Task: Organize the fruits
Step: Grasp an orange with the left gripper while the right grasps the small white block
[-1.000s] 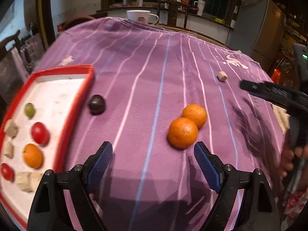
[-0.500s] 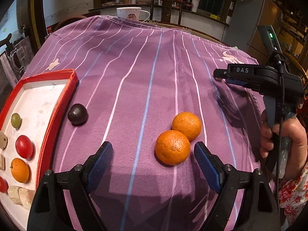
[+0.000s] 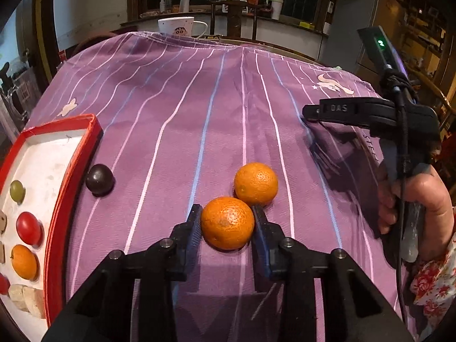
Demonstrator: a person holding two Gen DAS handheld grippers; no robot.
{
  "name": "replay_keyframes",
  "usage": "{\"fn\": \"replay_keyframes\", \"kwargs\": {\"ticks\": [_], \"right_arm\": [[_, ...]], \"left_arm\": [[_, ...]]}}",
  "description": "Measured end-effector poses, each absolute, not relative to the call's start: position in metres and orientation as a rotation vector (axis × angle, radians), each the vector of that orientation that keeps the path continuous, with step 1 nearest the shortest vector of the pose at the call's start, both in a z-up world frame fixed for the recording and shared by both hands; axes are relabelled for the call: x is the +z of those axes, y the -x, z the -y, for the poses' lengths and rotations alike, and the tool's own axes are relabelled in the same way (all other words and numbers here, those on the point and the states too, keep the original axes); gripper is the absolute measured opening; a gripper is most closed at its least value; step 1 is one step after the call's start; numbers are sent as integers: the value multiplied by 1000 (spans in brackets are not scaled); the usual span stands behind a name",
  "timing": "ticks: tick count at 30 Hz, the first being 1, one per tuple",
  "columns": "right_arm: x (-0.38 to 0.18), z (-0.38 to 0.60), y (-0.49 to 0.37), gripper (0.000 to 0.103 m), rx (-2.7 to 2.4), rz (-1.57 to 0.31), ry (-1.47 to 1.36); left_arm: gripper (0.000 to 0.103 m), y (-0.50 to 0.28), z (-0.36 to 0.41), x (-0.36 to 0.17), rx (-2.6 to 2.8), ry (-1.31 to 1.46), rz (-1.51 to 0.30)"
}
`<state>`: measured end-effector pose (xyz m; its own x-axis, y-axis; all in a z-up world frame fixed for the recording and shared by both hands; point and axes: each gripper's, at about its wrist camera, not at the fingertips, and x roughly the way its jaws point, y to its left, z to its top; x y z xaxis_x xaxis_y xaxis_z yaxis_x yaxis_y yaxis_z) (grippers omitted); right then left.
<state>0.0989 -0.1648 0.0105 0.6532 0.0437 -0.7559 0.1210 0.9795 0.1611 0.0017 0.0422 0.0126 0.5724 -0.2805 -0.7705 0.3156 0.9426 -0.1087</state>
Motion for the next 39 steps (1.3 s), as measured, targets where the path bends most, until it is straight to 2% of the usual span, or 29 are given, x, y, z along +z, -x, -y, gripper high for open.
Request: {"fn": "replay_keyframes", "kwargs": {"ticks": [14, 25, 32, 39], "right_arm": [[24, 126, 4, 27, 145, -866, -231], [5, 101, 73, 28, 190, -916, -327], [7, 93, 85, 29, 130, -900, -252], [8, 87, 92, 34, 115, -883, -223]], "left_arm": [[34, 34, -71, 23, -338, 29, -884], [35, 52, -84, 10, -310, 59, -918], [43, 56, -85, 9, -314, 64, -907], [58, 58, -79, 7, -332, 56, -888]]}}
